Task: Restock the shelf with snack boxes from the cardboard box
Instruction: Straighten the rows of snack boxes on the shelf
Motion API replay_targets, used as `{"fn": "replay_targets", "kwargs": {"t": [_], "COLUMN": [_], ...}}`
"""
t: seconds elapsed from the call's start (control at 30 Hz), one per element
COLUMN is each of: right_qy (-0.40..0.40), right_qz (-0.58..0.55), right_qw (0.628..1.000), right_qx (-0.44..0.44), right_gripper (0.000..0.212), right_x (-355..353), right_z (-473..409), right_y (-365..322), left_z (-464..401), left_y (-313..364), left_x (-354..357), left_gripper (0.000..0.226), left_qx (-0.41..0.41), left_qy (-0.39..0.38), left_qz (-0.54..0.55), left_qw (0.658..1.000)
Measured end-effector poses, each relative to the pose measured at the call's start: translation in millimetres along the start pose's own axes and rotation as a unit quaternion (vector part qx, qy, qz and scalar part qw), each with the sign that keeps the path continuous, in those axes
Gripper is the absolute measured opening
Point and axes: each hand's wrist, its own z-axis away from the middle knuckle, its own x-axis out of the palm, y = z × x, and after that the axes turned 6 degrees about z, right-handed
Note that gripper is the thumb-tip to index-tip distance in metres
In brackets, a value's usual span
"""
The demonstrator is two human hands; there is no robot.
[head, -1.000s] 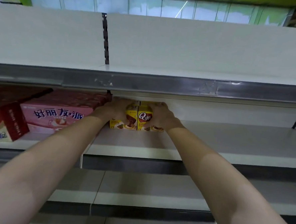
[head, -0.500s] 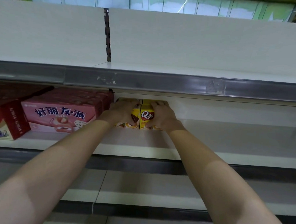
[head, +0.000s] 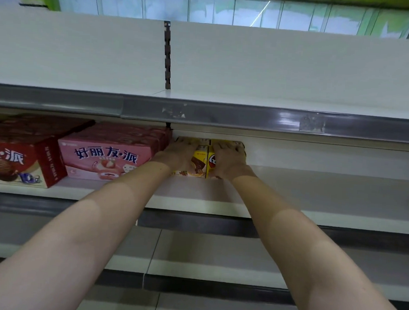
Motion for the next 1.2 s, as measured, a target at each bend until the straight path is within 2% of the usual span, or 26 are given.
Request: {"fn": "replay_targets", "kwargs": {"t": [0.3, 0.47, 0.67, 1.0, 1.2], "right_qy": [0.028, 0.026, 0.009, -0.043, -0.040], "right_qz": [0.008, 0.012, -0.036, -0.060, -0.015], "right_qw": [0.999, 1.000, 0.998, 0.997, 0.999], "right_qx": [0.015, -0.002, -0.054, -0.021, -0.008], "right_gripper": [0.092, 0.095, 0.094, 0.084, 0.074], "right_x": [11.3, 10.1, -0.3, 0.1, -2.3], "right_z": [-2.1, -0.8, 0.2, 2.2, 3.3], "right_y": [1.6, 1.4, 20.7, 37.4, 26.3], "left_z": [-5.2, -0.4, 0.1, -1.7, -6.1], "left_y": [-3.2, 2.0, -0.4, 7.0, 7.8], "left_x": [7.3, 7.3, -0.1, 1.8, 0.9], "left_gripper": [0.101, 0.097, 0.096, 0.083, 0.092], "left_qx": [0.016, 0.037, 0.051, 0.060, 0.054], "left_qy": [0.019, 0.030, -0.004, 0.007, 0.002], "left_qz": [-0.021, -0.044, -0.007, 0.000, 0.013], "left_qw": [0.999, 0.998, 0.999, 0.998, 0.998]}}
